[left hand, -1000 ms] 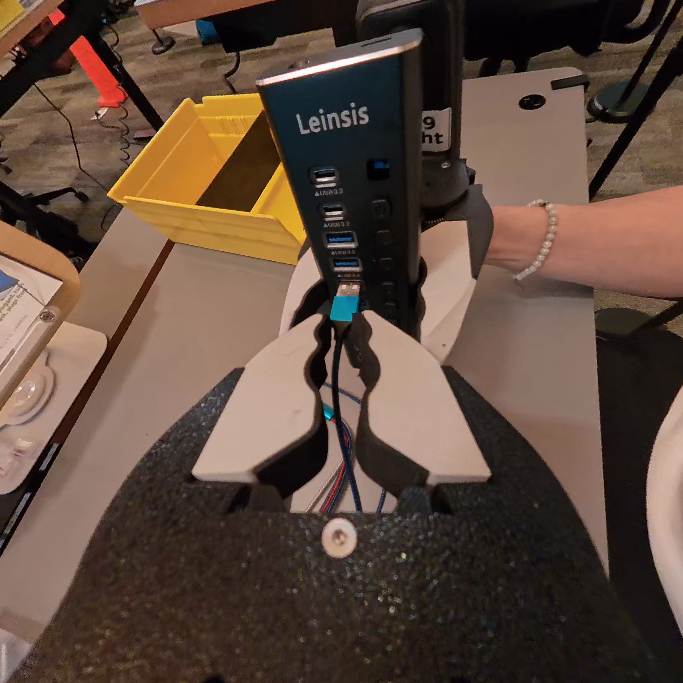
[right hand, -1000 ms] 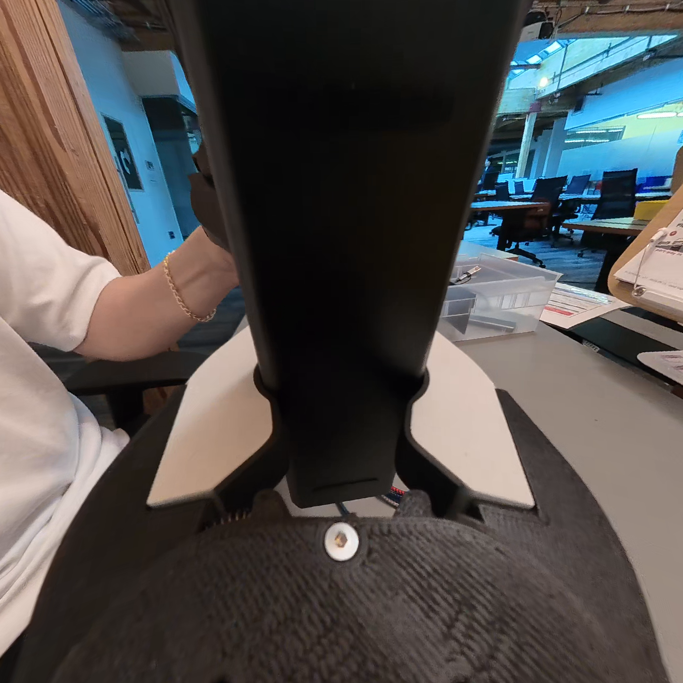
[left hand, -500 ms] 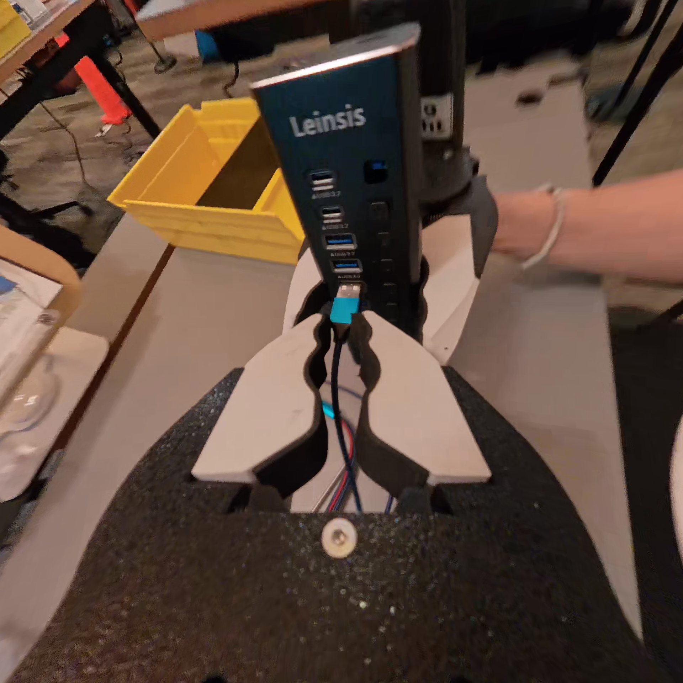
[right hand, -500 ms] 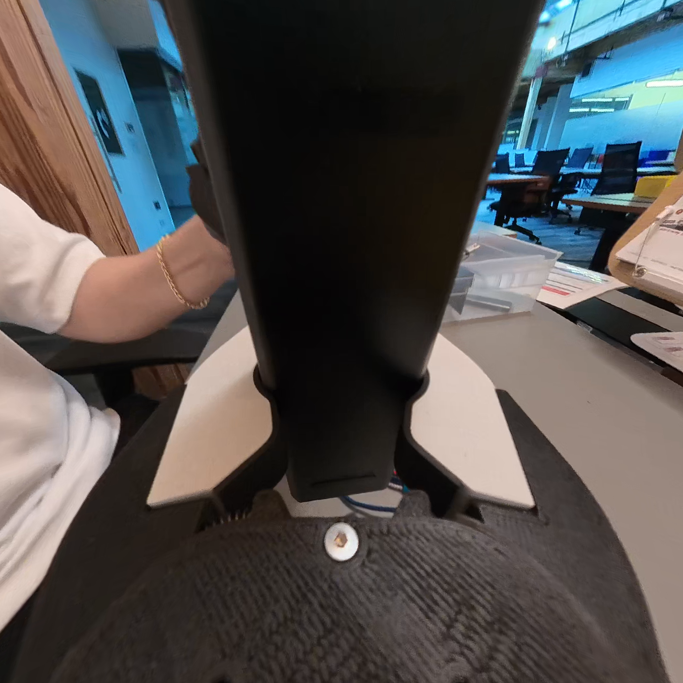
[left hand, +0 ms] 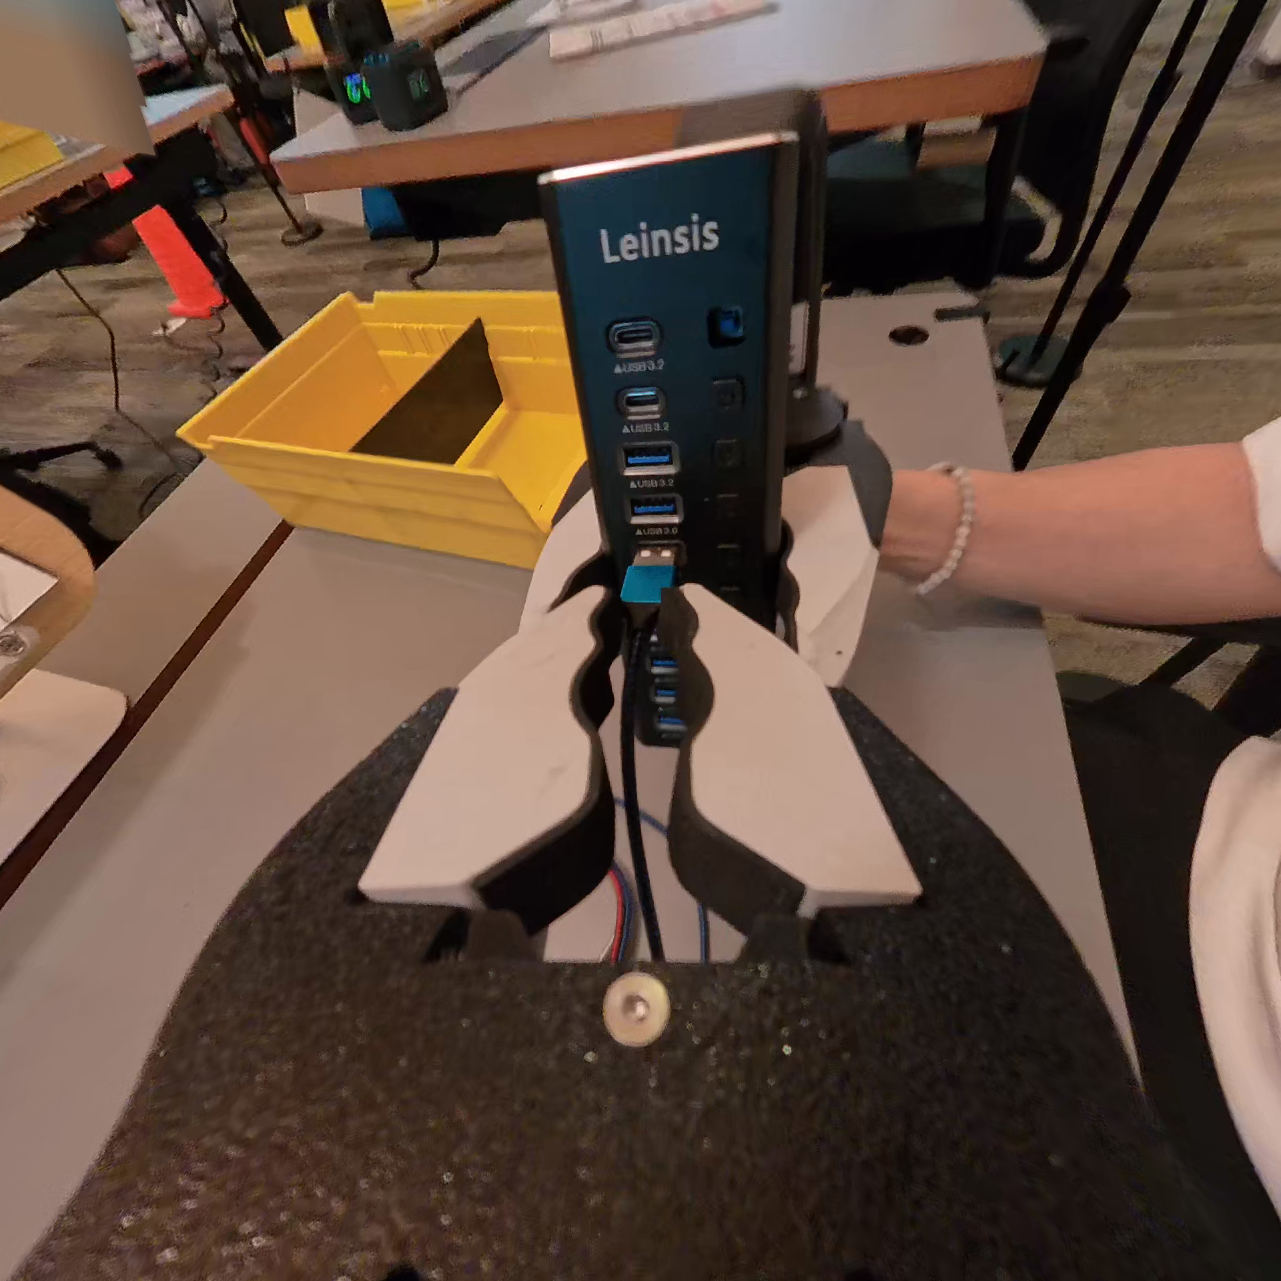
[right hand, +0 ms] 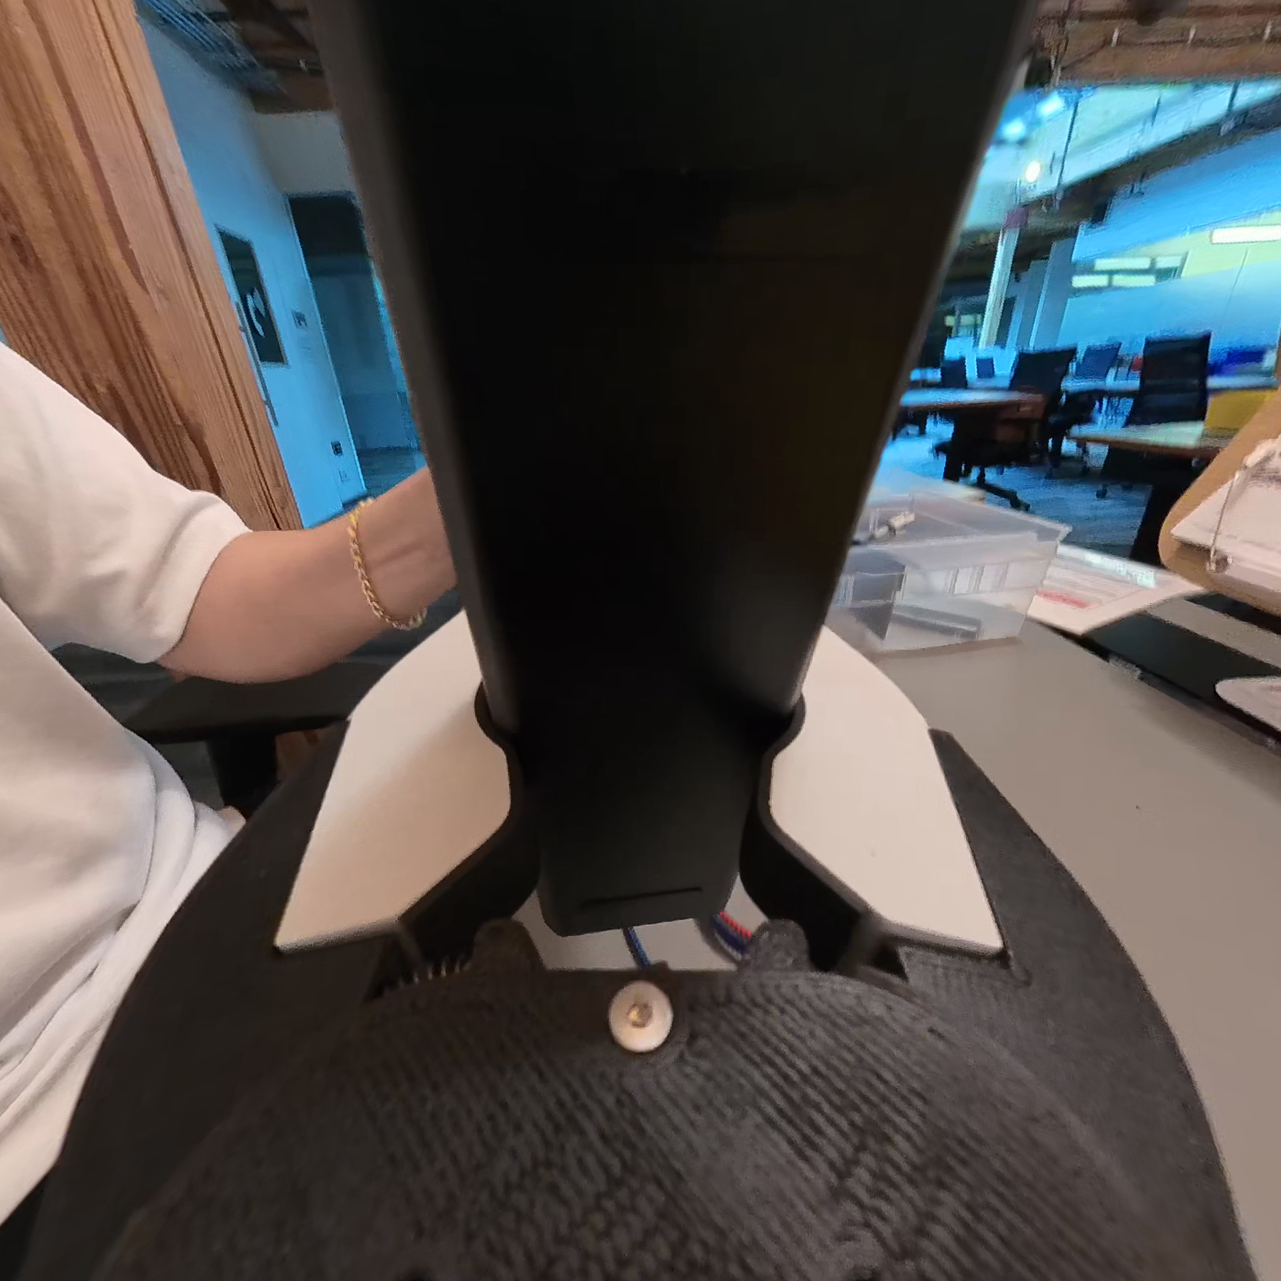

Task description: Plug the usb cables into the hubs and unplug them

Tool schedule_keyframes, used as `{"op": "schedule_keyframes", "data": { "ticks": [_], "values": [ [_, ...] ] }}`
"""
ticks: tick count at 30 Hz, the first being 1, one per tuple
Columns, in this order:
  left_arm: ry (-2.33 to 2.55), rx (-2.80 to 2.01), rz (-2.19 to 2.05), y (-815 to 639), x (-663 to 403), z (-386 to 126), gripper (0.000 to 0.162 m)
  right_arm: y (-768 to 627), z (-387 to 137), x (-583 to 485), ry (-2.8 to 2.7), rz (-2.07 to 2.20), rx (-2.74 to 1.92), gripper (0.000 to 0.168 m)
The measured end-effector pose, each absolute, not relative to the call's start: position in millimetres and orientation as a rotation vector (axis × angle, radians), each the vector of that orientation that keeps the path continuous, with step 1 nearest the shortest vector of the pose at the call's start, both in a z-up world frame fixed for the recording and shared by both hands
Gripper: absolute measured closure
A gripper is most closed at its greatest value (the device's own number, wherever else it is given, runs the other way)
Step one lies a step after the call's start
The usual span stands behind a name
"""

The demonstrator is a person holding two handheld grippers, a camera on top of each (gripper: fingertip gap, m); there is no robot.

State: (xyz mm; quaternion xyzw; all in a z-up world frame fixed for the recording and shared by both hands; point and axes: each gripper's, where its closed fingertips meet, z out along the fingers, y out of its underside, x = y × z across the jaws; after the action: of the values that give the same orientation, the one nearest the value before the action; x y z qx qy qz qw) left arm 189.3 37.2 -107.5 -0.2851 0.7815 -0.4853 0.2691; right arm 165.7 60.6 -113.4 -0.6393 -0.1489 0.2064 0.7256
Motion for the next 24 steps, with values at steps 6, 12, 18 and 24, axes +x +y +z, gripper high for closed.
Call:
{"op": "schedule_keyframes", "data": {
  "ticks": [6,12,18,24],
  "values": [
    [1.957,-0.537,-1.463,25.0,178.2,-87.1,0.140,53.3,-91.9,160.6,-0.367,0.413,-1.292,0.094],
    [1.957,-0.527,-1.483,21.2,173.8,-83.3,0.135,54.7,-96.4,160.0,-0.385,0.391,-1.312,0.094],
    [1.933,-0.563,-1.513,26.9,174.3,-81.8,0.139,53.8,-91.4,149.6,-0.422,0.395,-1.293,0.094],
    [1.959,-0.545,-1.487,25.1,169.7,-85.9,0.143,50.7,-85.7,149.0,-0.420,0.403,-1.268,0.094]
  ]
}}
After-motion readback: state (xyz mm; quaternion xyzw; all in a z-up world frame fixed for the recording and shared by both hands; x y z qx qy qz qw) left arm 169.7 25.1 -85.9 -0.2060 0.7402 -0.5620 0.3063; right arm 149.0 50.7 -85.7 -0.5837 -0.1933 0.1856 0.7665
